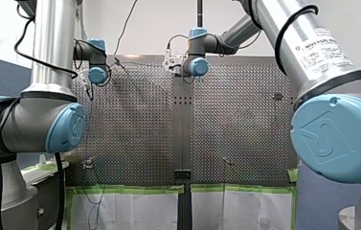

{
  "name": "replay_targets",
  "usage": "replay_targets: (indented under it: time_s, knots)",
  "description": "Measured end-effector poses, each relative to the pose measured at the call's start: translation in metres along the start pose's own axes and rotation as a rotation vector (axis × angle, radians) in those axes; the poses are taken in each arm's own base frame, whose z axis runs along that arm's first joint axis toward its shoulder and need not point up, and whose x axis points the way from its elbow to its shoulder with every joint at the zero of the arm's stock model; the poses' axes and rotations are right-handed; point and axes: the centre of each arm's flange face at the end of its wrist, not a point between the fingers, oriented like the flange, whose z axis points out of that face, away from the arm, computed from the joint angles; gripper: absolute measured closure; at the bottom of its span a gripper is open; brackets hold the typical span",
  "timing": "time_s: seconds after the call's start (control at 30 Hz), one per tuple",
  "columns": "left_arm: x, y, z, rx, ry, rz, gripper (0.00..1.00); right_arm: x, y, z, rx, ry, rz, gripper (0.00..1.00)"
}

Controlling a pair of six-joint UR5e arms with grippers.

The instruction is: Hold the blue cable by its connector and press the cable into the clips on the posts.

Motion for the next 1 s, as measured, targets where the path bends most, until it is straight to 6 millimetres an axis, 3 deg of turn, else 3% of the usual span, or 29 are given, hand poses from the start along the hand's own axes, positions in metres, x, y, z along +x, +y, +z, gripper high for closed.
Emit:
replay_targets:
  time_s: [0.13,0.17,0.2,0.27,0.3,0.37,0.43,0.73,0.8,0.87,0.9,0.93,0.97,1.0]
  knots:
    - [-0.001,0.000,0.001,0.007,-0.008,-0.016,1.00,-0.006,0.001,0.003,0.006,-0.025,0.003,1.00]
    - [-0.001,0.000,0.001,0.009,-0.008,-0.019,0.93,-0.008,0.001,0.003,0.007,-0.030,0.003,1.00]
    - [-0.001,0.000,0.001,0.010,-0.008,-0.020,0.93,-0.009,0.000,0.003,0.008,-0.033,0.003,1.00]
    - [-0.001,0.000,0.001,0.010,-0.008,-0.023,0.78,-0.010,-0.001,0.003,0.010,-0.037,0.002,1.00]
    - [-0.001,0.000,0.001,0.010,-0.008,-0.024,0.78,-0.010,-0.001,0.003,0.011,-0.038,0.002,1.00]
    - [-0.001,0.000,0.001,0.008,-0.007,-0.024,0.56,-0.011,-0.002,0.003,0.012,-0.040,0.002,1.00]
    - [0.000,0.001,0.001,0.001,-0.005,-0.023,0.52,-0.011,-0.002,0.003,0.012,-0.041,0.001,1.00]
    - [0.001,0.002,-0.001,-0.026,0.001,-0.039,0.52,-0.011,-0.002,0.002,0.012,-0.045,-0.001,1.00]
    - [0.001,0.002,-0.002,-0.020,0.008,-0.046,0.47,-0.012,-0.002,0.002,0.012,-0.046,-0.001,1.00]
    - [0.002,0.002,-0.003,-0.024,0.015,-0.048,0.31,-0.012,-0.002,0.002,0.012,-0.047,-0.002,1.00]
    - [0.002,0.003,-0.003,-0.025,0.018,-0.047,0.31,-0.012,-0.002,0.002,0.012,-0.047,-0.002,1.00]
    - [0.002,0.002,-0.003,-0.025,0.022,-0.047,0.07,-0.012,-0.002,0.002,0.012,-0.047,-0.002,1.00]
    - [0.003,0.002,-0.004,-0.022,0.026,-0.046,0.00,-0.012,-0.002,0.002,0.012,-0.047,-0.002,1.00]
    - [0.003,0.002,-0.004,-0.020,0.029,-0.044,0.00,-0.012,-0.002,0.002,0.012,-0.047,-0.002,1.00]
